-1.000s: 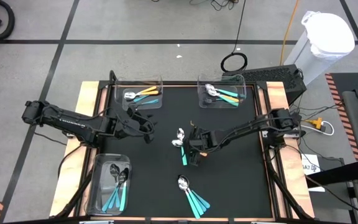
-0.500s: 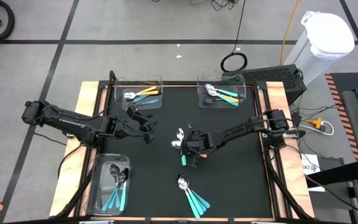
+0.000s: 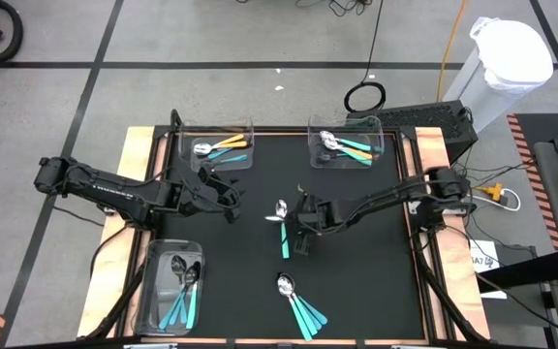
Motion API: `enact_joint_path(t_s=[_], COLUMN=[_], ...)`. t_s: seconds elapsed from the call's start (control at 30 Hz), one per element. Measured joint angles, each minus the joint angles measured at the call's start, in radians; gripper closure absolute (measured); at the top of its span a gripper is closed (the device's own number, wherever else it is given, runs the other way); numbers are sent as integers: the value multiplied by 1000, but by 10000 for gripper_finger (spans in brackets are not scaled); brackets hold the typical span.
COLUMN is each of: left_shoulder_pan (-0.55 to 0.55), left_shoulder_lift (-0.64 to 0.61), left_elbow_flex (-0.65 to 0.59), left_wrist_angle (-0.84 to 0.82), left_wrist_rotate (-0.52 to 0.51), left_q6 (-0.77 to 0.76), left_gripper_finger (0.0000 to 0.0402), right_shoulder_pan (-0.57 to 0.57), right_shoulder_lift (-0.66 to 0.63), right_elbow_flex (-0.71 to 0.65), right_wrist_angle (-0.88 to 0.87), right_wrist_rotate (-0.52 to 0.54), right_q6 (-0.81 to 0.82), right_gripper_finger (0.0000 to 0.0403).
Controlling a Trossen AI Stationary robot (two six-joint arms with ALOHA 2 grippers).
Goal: Sort silverware by color (type)
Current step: Put the yellow spoon into the top left transparent bin
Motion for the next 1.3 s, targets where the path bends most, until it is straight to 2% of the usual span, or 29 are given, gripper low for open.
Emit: enact_joint_path(t_s=[0.2, 0.33, 0.5, 0.63, 0.73, 0.87, 1.03, 1.13, 1.3], left_shoulder_pan=[0, -1, -6, -4, 1, 3, 3, 3, 17], left_shoulder_lift=[0, 0, 1, 8, 31, 96, 200, 234, 241], left_elbow_flex=[0, 0, -35, -123, -193, -247, -247, -247, -247], left_wrist_angle=[-5, -11, 74, 355, 571, 790, 988, 1009, 973], left_wrist_rotate=[3, 10, 14, 95, 155, 172, 200, 197, 172], left_q6=[0, -1, -3, 5, 8, 23, 81, 112, 107], left_gripper_finger=[217, 217, 217, 217, 217, 217, 215, 207, 201], right_shoulder_pan=[0, 0, -16, -17, -14, -13, -13, -13, -18], right_shoulder_lift=[-82, -171, -285, -298, -293, -293, -293, -293, -293], right_elbow_flex=[-1, -109, -397, -600, -676, -688, -678, -677, -677], right_wrist_angle=[18, 181, 666, 1111, 1307, 1370, 1408, 1399, 1255], right_wrist_rotate=[23, 9, -79, -82, -56, -33, -27, -26, -23], right_q6=[-12, 3, 78, 113, 109, 36, -18, -25, -1], right_gripper_finger=[402, 402, 402, 402, 402, 401, 401, 401, 400])
